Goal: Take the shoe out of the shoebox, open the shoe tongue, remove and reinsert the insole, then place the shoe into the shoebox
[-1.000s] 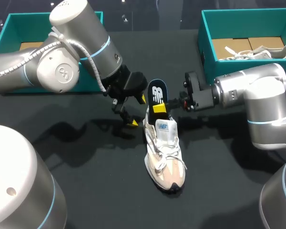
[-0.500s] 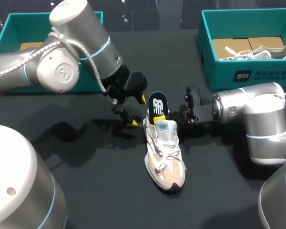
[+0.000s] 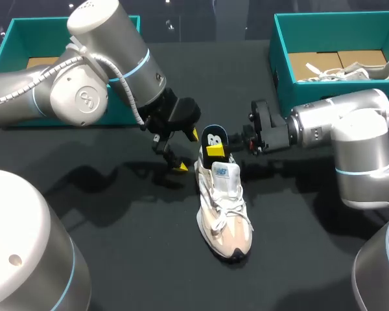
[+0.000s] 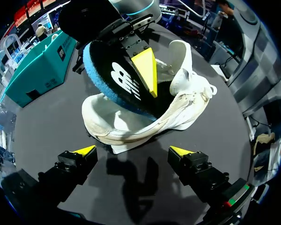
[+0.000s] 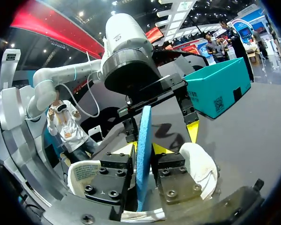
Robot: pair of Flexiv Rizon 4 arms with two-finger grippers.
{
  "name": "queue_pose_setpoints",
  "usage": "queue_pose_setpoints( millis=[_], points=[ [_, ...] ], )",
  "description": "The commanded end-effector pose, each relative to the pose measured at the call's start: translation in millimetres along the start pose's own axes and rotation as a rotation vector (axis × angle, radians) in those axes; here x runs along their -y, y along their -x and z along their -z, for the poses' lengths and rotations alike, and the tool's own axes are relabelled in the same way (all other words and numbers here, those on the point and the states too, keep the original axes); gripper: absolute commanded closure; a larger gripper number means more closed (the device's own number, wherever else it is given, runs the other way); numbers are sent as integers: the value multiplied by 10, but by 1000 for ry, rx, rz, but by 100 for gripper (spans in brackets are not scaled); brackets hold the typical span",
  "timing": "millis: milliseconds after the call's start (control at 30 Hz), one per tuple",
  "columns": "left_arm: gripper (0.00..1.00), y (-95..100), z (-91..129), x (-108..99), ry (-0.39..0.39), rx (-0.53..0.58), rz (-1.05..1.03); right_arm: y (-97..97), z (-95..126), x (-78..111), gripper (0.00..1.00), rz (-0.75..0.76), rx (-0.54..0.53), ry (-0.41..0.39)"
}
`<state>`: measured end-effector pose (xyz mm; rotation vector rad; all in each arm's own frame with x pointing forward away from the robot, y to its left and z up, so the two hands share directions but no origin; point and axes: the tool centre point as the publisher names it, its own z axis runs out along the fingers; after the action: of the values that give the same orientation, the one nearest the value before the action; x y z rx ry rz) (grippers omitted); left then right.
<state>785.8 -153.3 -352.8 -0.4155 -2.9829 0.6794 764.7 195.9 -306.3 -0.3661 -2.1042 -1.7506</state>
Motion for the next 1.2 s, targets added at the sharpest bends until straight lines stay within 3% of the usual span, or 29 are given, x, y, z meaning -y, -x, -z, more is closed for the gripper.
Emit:
queue_pose_setpoints(
  millis=[33, 133, 700, 800, 900, 933, 1200],
  points=[
    [0, 1, -5, -2, 1, 0, -1, 41, 5, -77, 88, 9, -8, -11],
    [0, 1, -5, -2, 1, 0, -1, 77, -1, -66, 100, 8, -11, -7],
    [0, 1, -5, -2, 1, 0, -1, -30, -32, 484, 100, -185, -10, 41],
    [0, 1, -5, -2, 1, 0, -1, -63, -35, 424, 98, -167, 5, 30],
    [0, 1, -5, -2, 1, 0, -1, -84, -38, 298, 76, -121, 13, 18],
    [0, 1, -5, -2, 1, 0, -1, -87, -42, 265, 74, -108, 13, 14],
    [0, 1, -5, -2, 1, 0, -1, -18, -40, 53, 76, -28, 17, -18]
  ],
)
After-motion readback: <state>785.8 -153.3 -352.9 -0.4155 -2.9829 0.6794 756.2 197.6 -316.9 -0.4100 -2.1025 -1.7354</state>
